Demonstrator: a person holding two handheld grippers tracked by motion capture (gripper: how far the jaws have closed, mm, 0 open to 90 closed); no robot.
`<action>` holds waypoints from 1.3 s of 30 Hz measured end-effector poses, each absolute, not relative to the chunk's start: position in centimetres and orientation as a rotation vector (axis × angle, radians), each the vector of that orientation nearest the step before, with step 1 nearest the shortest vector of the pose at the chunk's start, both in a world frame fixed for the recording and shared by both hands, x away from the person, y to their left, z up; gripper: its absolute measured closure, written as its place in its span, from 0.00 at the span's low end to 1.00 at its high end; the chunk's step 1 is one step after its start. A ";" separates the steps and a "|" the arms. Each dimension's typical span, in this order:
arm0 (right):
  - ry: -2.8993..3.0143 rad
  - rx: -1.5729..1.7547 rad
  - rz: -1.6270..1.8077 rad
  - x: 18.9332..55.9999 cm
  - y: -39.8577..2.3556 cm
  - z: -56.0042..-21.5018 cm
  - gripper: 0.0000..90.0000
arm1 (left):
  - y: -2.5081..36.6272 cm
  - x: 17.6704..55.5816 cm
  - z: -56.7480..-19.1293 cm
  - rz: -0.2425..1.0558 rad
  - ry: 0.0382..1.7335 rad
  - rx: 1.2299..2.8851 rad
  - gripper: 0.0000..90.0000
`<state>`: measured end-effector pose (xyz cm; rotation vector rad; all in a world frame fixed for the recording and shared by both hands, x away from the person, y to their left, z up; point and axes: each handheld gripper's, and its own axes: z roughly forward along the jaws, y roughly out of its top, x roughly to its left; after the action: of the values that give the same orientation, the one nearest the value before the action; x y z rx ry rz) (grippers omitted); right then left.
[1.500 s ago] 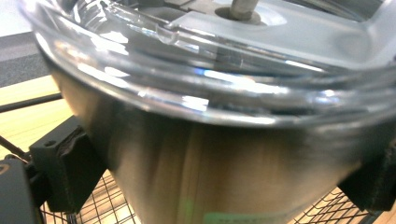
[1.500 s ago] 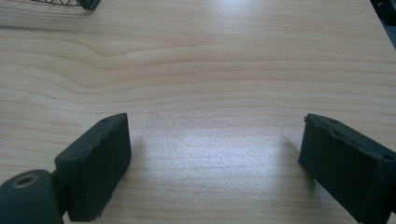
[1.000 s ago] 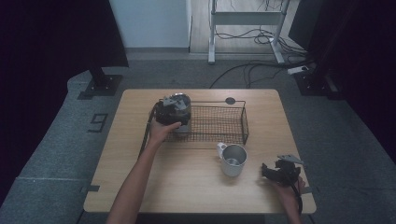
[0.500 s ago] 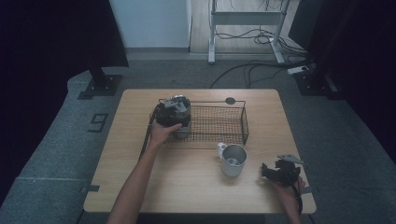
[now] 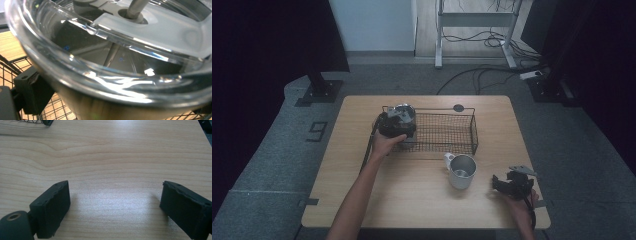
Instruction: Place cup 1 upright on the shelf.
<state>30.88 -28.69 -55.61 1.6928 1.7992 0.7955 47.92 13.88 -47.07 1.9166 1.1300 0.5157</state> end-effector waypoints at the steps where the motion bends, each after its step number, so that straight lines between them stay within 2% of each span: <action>1: 1.799 1.693 0.796 30.9 -28.7 -55.6 0.10 | 13.9 47.9 -47.0 0.509 1.130 1.914 0.02; 25: 1.796 1.694 0.795 30.9 -28.7 -55.6 0.11 | 15.9 45.0 -45.8 0.470 1.121 1.826 0.00; 39: 1.793 1.695 0.798 30.9 -28.7 -55.6 0.12 | 17.0 40.9 -45.0 0.500 1.055 1.840 0.01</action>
<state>30.86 -28.69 -55.58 1.6947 1.7926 0.7980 40.92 16.97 -44.98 1.8403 1.0555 0.5005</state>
